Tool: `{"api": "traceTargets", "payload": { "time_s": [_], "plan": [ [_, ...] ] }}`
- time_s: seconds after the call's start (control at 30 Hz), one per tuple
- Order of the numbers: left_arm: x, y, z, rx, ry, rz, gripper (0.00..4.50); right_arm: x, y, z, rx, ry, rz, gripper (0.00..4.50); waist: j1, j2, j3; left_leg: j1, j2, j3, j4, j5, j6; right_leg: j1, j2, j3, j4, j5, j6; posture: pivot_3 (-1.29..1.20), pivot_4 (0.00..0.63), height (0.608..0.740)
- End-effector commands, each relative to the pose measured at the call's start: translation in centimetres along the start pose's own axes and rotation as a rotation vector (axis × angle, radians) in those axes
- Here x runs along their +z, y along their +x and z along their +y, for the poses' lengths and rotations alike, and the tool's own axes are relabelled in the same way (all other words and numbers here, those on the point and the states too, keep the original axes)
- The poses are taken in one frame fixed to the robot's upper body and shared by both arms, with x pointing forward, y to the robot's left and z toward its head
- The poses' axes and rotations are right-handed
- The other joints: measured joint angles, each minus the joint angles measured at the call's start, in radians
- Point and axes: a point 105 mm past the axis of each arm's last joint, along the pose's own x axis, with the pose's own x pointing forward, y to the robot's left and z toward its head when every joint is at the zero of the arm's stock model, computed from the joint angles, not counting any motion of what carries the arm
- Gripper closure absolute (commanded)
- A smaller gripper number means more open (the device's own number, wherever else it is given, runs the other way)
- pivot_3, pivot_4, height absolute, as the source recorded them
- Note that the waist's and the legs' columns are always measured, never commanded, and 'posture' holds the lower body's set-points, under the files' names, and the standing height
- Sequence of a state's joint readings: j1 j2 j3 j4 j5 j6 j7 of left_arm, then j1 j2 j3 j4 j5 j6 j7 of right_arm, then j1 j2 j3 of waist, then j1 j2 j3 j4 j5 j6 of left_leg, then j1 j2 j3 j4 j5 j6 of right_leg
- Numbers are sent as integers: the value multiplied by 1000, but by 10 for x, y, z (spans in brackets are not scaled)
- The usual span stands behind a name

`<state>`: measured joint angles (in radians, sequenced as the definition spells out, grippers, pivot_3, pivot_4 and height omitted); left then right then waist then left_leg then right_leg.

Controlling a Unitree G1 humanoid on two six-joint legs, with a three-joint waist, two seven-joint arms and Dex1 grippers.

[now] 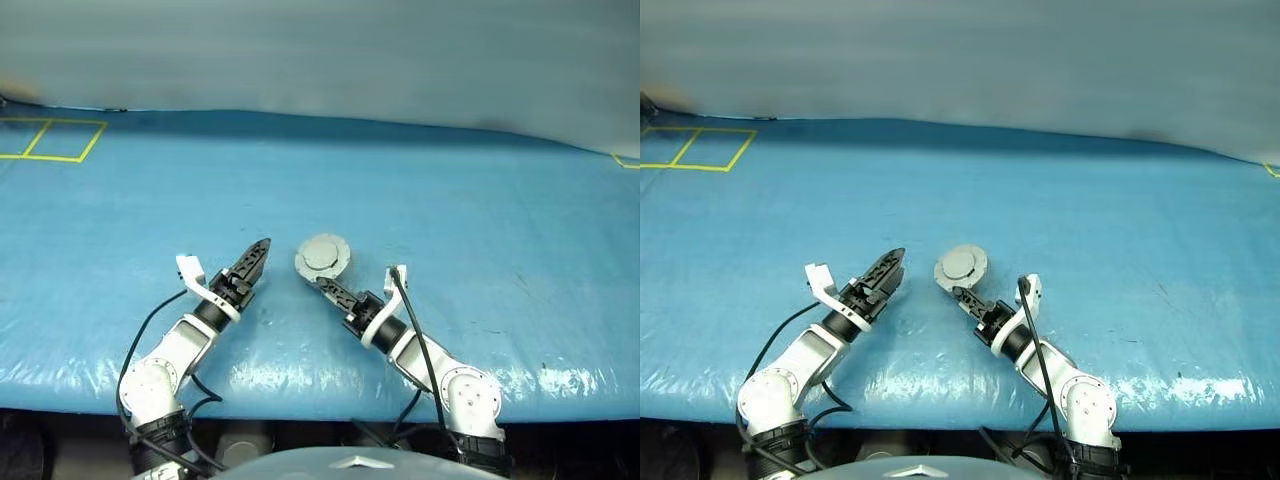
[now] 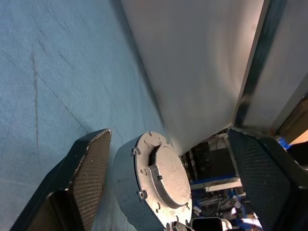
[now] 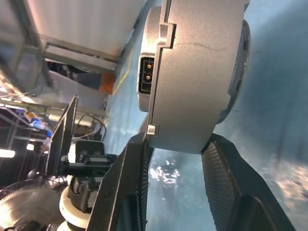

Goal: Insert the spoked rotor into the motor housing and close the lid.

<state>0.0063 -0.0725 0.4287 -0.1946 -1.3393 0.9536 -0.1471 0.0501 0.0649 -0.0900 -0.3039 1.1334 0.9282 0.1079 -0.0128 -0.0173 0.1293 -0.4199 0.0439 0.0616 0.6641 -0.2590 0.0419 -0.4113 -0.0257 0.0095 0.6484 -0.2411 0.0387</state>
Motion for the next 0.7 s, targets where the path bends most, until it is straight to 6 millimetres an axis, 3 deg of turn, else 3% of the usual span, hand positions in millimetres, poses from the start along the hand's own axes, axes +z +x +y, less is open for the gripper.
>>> {"api": "traceTargets", "payload": {
  "time_s": [0.03,0.27,0.7],
  "plan": [
    [-7,0,-6,-41,-104,3,0,10,6,47,193,-57,-13,3234,0,0,0,0,-1,0,0,0,0,0,1,0,0,0,0,0,150,740],
    [-11,5,-13,-89,-151,13,0,-1,13,68,270,-79,63,3234,0,-1,0,0,-1,0,0,0,0,0,2,0,0,0,0,0,150,740],
    [-24,19,-22,-154,-170,87,0,-26,13,69,278,-78,198,3234,0,-1,0,0,-2,0,0,0,0,0,2,0,0,0,0,0,150,740]
  ]
}}
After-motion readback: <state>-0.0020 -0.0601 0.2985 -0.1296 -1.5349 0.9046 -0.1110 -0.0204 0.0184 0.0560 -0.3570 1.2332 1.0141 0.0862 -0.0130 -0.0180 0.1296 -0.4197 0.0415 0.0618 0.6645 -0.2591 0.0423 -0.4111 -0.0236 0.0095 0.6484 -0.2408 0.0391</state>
